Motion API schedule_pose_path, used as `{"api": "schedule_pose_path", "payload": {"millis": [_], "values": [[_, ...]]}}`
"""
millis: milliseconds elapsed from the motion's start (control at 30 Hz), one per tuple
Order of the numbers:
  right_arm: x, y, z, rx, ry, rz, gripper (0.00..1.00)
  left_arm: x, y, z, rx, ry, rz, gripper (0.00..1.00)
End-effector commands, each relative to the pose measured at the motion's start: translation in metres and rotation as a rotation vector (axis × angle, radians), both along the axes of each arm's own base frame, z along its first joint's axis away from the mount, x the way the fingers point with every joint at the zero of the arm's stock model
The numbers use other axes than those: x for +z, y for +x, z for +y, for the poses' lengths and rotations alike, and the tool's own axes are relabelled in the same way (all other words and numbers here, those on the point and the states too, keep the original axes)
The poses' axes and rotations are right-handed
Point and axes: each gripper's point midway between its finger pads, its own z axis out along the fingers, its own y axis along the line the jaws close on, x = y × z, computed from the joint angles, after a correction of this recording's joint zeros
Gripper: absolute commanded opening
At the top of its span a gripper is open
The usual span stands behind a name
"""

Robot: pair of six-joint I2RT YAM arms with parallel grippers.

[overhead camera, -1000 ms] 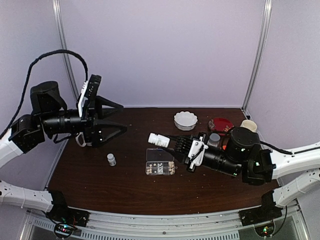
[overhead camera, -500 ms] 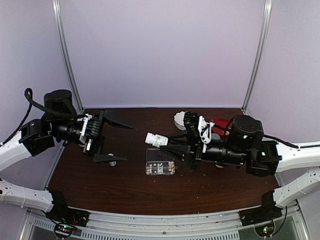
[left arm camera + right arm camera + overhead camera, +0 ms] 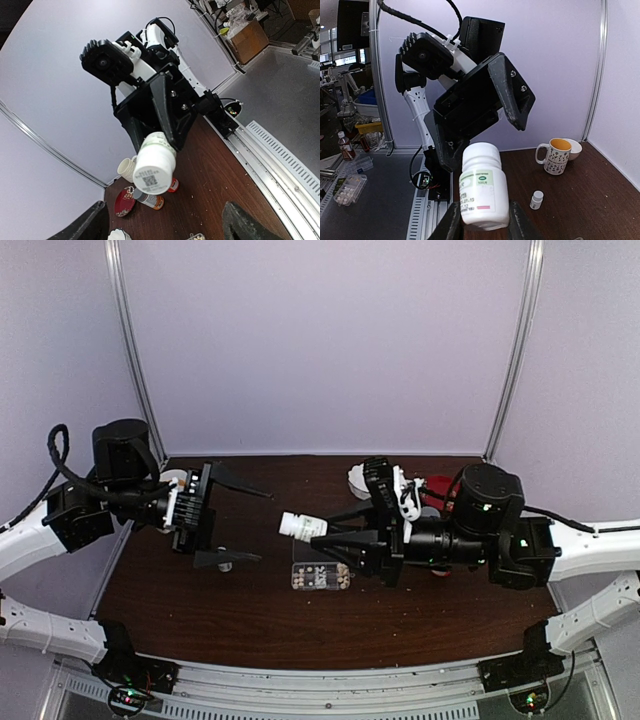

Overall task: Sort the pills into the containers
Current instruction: Unscrew the lid of the pill bottle from the pill bottle.

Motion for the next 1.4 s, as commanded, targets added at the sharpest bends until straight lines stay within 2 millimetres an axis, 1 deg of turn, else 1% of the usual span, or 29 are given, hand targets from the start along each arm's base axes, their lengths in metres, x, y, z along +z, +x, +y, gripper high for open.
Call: {"api": "schedule_pose_path", "payload": {"millis": [0, 167, 233, 300, 367, 600, 667, 733, 833, 933, 967, 1033, 1133, 1200, 1267, 1367], "values": [[0.021, -0.001, 0.008, 0.032, 0.054, 0.027, 0.0, 0.019, 0.002, 0.001, 0.021, -0.071, -0.072, 0.81], [0.026, -0.002, 0.015, 0.048, 0.066, 0.032, 0.0, 0.014, 0.003, -0.002, 0.019, -0.059, -0.067, 0.79], [0.025, 0.001, 0.016, 0.036, 0.062, 0.033, 0.0, 0.014, 0.002, -0.001, 0.012, -0.061, -0.07, 0.75], [0.024, 0.003, 0.018, 0.029, 0.056, 0.036, 0.0, 0.017, 0.001, -0.001, 0.01, -0.067, -0.075, 0.67], [0.025, 0.002, 0.019, 0.035, 0.057, 0.038, 0.0, 0.019, 0.002, -0.001, 0.011, -0.076, -0.08, 0.64], [0.023, 0.0, 0.021, 0.054, 0.057, 0.057, 0.0, 0.022, -0.004, -0.008, -0.009, -0.098, -0.074, 0.64], [0.022, -0.001, 0.021, 0.056, 0.055, 0.061, 0.0, 0.021, -0.004, -0.011, -0.012, -0.096, -0.075, 0.62], [0.023, -0.001, 0.02, 0.055, 0.059, 0.063, 0.0, 0.022, -0.004, -0.013, -0.014, -0.095, -0.072, 0.56], [0.021, -0.001, 0.019, 0.053, 0.054, 0.065, 0.0, 0.022, -0.005, -0.013, -0.019, -0.096, -0.073, 0.49], [0.021, 0.0, 0.018, 0.047, 0.062, 0.066, 0.0, 0.022, -0.004, -0.013, -0.012, -0.093, -0.075, 0.49], [0.02, 0.0, 0.018, 0.046, 0.06, 0.067, 0.0, 0.022, -0.004, -0.013, -0.01, -0.093, -0.078, 0.47], [0.02, 0.001, 0.017, 0.042, 0.058, 0.065, 0.0, 0.022, -0.004, -0.013, -0.011, -0.092, -0.08, 0.36], [0.02, 0.001, 0.018, 0.04, 0.054, 0.065, 0.0, 0.023, -0.004, -0.014, -0.013, -0.089, -0.075, 0.33], [0.019, 0.001, 0.018, 0.038, 0.049, 0.064, 0.0, 0.024, -0.003, -0.014, -0.008, -0.089, -0.065, 0.28], [0.018, 0.002, 0.017, 0.034, 0.043, 0.053, 0.0, 0.026, 0.003, -0.016, 0.022, -0.085, -0.035, 0.2], [0.016, 0.004, 0.015, 0.016, 0.013, -0.013, 0.0, 0.031, 0.011, -0.019, 0.067, -0.08, 0.043, 0.16]]}}
